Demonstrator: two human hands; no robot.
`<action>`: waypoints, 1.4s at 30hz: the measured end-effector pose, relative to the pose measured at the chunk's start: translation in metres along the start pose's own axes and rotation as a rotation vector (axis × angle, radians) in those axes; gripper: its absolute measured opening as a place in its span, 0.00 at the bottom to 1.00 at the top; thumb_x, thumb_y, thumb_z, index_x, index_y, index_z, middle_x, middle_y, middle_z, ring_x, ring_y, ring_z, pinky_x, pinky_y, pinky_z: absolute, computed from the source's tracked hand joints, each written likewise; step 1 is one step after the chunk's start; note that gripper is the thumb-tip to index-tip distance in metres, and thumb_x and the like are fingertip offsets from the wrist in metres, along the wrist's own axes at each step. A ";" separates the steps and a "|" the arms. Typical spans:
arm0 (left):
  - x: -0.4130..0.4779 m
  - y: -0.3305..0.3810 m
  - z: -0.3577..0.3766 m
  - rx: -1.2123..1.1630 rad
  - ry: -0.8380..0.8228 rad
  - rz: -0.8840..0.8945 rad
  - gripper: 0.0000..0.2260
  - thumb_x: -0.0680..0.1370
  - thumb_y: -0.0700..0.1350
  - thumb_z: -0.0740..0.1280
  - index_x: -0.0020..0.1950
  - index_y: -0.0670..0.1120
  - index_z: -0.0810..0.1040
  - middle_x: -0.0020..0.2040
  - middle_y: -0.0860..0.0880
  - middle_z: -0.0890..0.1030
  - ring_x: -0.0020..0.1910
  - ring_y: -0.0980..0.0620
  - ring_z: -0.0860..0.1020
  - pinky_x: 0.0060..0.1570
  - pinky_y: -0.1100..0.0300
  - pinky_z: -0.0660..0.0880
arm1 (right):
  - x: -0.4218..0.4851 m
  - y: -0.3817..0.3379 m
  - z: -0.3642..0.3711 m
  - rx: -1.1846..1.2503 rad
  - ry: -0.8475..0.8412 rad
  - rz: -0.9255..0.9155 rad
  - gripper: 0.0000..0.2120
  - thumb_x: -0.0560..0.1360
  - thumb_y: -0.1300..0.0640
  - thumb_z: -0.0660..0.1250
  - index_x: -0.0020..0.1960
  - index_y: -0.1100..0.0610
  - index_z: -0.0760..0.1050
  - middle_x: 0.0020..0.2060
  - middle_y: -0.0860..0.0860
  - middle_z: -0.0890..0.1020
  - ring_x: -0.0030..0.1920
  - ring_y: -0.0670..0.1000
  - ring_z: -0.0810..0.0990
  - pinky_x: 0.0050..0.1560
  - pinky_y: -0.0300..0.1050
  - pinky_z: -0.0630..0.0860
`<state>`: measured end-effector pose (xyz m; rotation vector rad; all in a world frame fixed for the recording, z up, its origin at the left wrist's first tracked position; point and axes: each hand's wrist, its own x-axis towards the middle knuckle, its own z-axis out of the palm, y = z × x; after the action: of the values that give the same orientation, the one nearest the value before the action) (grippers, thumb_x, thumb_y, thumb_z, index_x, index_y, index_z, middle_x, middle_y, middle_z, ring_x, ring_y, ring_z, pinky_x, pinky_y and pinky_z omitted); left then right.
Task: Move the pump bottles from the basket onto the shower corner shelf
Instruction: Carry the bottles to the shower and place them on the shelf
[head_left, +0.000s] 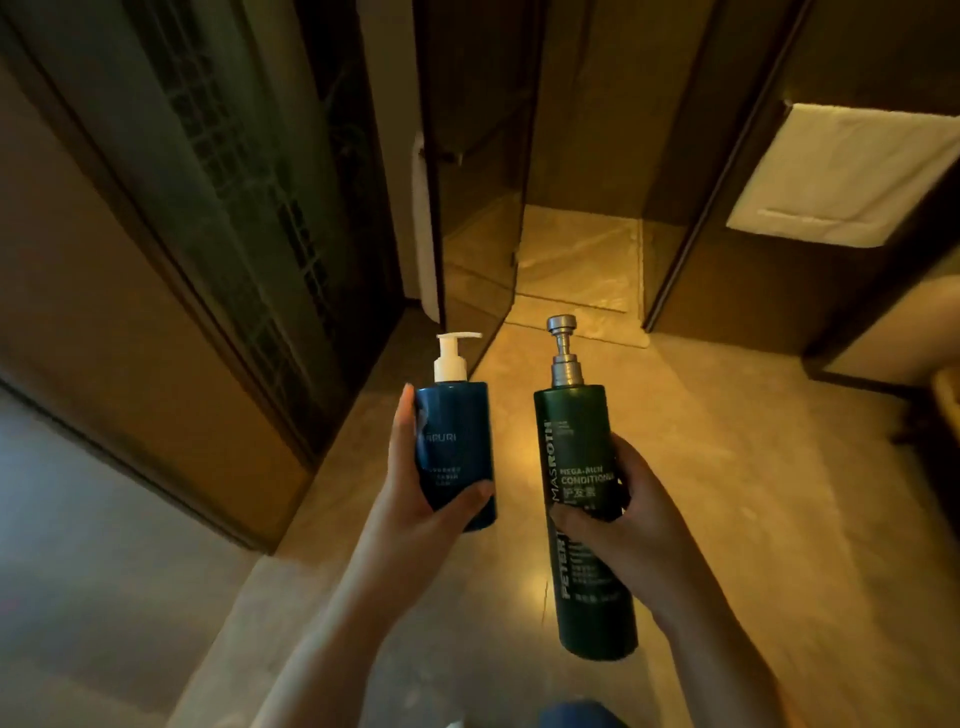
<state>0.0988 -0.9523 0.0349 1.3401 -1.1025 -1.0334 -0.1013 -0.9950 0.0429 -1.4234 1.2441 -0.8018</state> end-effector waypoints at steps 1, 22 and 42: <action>0.014 0.002 0.008 0.010 -0.025 -0.009 0.44 0.66 0.50 0.72 0.70 0.73 0.47 0.70 0.62 0.62 0.61 0.67 0.70 0.46 0.72 0.73 | 0.008 0.002 -0.010 0.002 0.019 0.015 0.30 0.64 0.53 0.75 0.56 0.29 0.65 0.45 0.24 0.76 0.45 0.27 0.75 0.37 0.29 0.71; 0.332 0.033 0.272 0.106 -0.194 0.003 0.44 0.71 0.44 0.73 0.62 0.80 0.46 0.61 0.73 0.63 0.56 0.74 0.70 0.47 0.75 0.72 | 0.290 0.021 -0.286 -0.018 0.225 0.015 0.33 0.62 0.52 0.76 0.52 0.22 0.63 0.44 0.25 0.76 0.44 0.29 0.76 0.36 0.32 0.72; 0.686 0.013 0.270 0.045 -0.150 0.006 0.44 0.71 0.43 0.73 0.62 0.81 0.48 0.65 0.66 0.68 0.57 0.66 0.74 0.52 0.63 0.73 | 0.636 -0.018 -0.309 0.034 0.152 0.018 0.32 0.64 0.60 0.76 0.55 0.30 0.68 0.43 0.34 0.81 0.43 0.38 0.81 0.33 0.29 0.75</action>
<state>-0.0313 -1.6780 0.0352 1.3108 -1.2465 -1.1254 -0.2322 -1.6905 0.0454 -1.3421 1.3501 -0.9291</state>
